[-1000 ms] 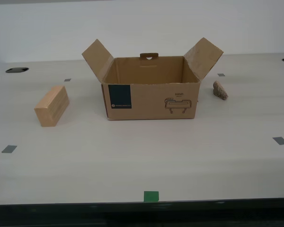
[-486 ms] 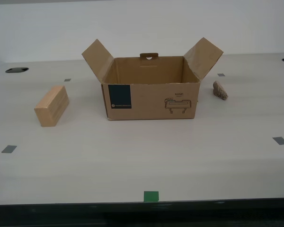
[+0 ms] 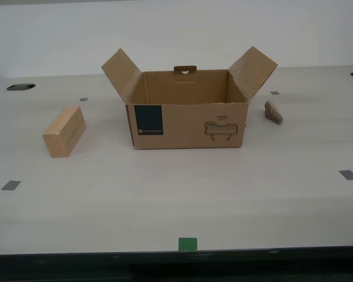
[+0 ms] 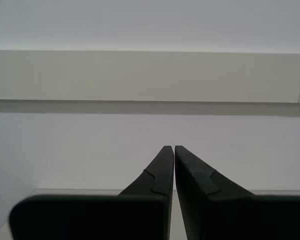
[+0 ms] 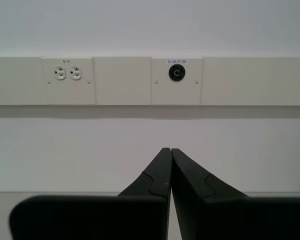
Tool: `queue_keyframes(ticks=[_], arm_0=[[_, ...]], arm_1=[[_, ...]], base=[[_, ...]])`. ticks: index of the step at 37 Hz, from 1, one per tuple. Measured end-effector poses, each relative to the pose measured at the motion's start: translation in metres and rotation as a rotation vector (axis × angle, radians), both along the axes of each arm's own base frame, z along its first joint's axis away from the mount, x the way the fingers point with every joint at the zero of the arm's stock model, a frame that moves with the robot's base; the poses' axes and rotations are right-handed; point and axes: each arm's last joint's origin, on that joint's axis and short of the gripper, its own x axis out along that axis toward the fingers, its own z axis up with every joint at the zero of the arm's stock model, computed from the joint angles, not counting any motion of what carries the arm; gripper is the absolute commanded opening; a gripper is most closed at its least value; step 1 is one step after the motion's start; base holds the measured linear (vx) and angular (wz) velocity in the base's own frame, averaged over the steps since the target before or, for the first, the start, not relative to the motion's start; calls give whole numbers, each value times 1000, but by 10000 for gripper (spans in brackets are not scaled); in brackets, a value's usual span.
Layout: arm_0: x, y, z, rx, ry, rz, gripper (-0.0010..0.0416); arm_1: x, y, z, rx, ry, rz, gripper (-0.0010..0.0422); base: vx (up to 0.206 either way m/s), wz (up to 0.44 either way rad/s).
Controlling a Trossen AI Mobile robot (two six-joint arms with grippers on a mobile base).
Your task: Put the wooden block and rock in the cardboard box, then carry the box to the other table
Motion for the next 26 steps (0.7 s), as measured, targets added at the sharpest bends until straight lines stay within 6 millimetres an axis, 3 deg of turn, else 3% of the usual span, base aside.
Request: queue_keyframes(ticks=[26], arm_0=[[-7, 0, 8, 0, -24, 0, -1]], arm_1=[[0, 0, -1, -62, 5, -6, 0]], base=[[0, 0]])
